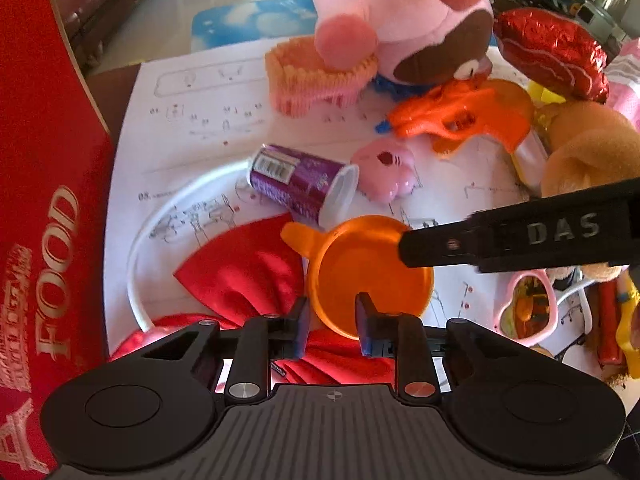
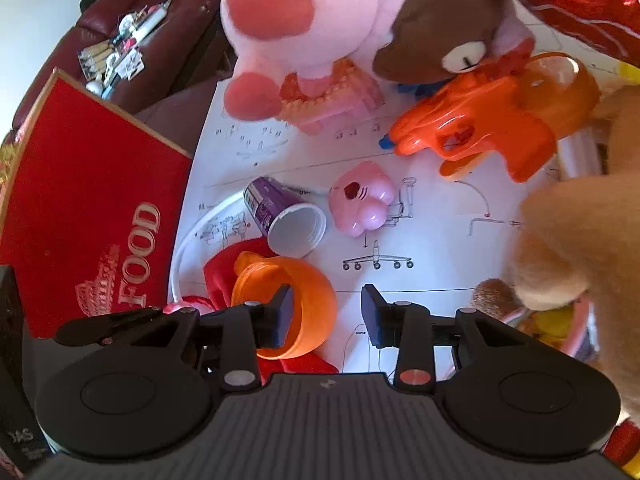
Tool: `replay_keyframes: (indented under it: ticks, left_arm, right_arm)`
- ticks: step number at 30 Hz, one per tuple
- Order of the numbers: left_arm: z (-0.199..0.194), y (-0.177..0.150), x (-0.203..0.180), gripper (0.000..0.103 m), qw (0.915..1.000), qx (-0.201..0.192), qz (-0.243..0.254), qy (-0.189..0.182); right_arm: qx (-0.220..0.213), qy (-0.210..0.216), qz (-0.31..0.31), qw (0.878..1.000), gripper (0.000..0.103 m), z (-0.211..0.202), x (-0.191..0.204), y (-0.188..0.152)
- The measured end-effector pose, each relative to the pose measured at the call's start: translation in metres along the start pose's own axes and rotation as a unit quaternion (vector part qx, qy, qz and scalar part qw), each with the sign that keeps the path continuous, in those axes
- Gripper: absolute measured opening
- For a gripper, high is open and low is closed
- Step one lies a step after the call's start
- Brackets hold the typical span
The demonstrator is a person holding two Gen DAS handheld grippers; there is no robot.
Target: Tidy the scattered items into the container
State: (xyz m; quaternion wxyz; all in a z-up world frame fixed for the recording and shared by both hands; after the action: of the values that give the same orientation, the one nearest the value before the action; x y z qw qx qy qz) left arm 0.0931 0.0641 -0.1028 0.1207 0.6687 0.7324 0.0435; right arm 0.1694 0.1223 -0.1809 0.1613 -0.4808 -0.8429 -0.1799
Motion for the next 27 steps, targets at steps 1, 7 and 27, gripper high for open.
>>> replay_keyframes:
  ticks: [1,7,27]
  left_arm:
    - [0.0,-0.001,-0.001,0.027,1.0,0.001,-0.002,-0.004]
    - [0.004,-0.004,-0.006,0.04,0.9999,0.006,0.008,0.002]
    - [0.005,-0.012,-0.015,0.02,0.9974,0.041,0.008,-0.058]
  right_arm:
    - [-0.001,-0.003,-0.003,1.0,0.039,0.003,0.001,-0.001]
    - [0.017,-0.011,-0.004,1.0,0.025,0.019,-0.002,-0.008]
    - [0.016,-0.013,0.006,1.0,0.02,0.011,-0.014,-0.022]
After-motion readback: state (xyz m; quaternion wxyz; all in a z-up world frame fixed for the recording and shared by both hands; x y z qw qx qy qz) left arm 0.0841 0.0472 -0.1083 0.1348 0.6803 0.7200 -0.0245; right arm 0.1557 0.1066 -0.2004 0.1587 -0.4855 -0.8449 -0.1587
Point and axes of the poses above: each gripper's, at about its wrist camera, not at the fingertips, and z roughly the way its jaws point, x to its left, y to its top, the point moved 8 cm from there along z, roughly the way its jaws point, and after that the axes turned 10 degrees about x, right-handed, at the moved point
